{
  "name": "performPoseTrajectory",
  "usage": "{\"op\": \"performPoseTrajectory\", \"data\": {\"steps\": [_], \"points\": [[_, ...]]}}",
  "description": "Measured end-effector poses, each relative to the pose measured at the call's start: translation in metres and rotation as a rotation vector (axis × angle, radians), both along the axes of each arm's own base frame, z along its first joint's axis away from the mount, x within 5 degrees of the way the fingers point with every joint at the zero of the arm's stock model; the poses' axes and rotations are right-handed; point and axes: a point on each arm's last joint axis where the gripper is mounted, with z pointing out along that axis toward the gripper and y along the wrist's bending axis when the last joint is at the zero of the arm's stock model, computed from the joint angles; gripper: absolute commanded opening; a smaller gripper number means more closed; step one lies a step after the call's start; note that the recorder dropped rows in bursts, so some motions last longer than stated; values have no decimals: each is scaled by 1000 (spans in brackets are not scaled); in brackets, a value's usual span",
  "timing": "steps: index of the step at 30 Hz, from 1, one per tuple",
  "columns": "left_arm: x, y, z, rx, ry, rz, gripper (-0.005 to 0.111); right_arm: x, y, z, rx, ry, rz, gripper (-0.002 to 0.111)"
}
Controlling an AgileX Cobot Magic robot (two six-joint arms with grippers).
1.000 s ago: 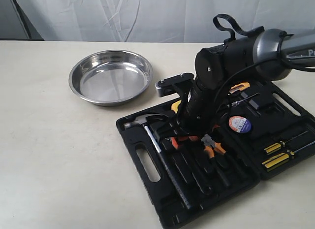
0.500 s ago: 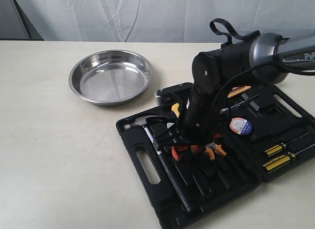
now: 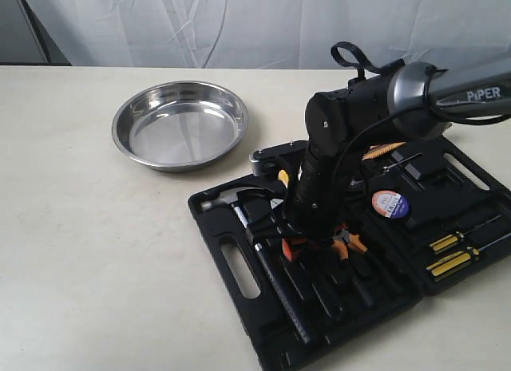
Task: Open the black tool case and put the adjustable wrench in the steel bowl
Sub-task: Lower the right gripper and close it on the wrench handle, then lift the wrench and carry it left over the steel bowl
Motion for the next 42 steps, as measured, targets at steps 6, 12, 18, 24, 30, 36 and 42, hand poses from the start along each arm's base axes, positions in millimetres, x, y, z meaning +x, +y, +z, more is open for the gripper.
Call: {"op": "performPoseTrajectory", "data": {"steps": [6,12,18,24,30,36,42], "points": [[0,0,0,0,0,0,0,-3,-2,12,22,-33,-2,0],[0,0,0,0,0,0,0,-8,-6,49,70,-111,10,0],[0,0,0,0,0,0,0,-10,-7,69,108,-162,8,-1],[0,0,0,0,0,0,0,1,0,97,168,-254,21,-1],[0,0,0,0,0,0,0,45,32,141,266,-437,101,-1],[0,0,0,0,0,0,0,101,73,136,305,-536,170,-1],[0,0,0,0,0,0,0,144,104,102,323,-587,200,-1]]}}
